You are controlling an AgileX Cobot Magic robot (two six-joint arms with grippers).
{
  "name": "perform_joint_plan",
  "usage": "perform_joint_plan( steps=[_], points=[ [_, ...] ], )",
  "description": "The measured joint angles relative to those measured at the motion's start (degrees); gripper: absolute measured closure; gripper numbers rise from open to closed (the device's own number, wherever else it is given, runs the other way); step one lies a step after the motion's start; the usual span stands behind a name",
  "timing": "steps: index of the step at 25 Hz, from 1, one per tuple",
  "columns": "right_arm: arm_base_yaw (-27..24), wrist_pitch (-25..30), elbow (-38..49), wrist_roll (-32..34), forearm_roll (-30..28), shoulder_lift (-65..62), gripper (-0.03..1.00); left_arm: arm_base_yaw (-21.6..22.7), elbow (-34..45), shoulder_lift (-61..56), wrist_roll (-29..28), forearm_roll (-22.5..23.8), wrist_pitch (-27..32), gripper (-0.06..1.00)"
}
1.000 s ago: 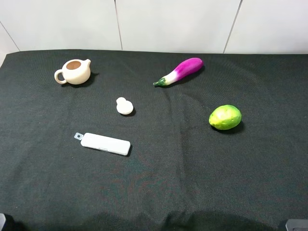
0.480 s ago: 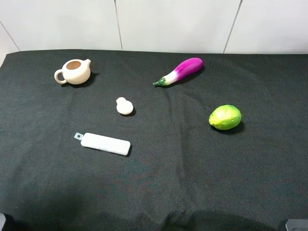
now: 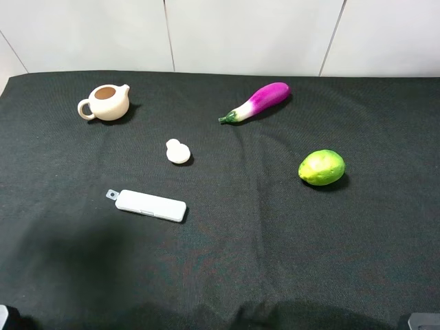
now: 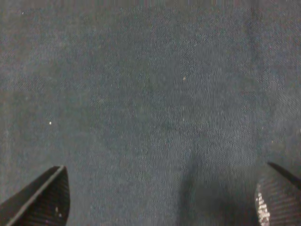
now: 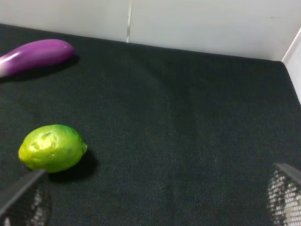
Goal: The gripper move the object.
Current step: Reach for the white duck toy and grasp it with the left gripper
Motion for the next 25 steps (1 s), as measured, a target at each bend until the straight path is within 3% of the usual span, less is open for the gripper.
perform_joint_plan(
  steps=[11, 25],
  points=[
    [0.00, 0.00, 0.00, 0.00, 0.00, 0.00, 0.27, -1.52, -5.47, 13.12, 1.96, 0.00, -2.38, 0.12],
    [0.00, 0.00, 0.00, 0.00, 0.00, 0.00, 0.27, -18.89, -13.06, 25.55, 2.61, -0.24, -2.57, 0.12]
  ],
)
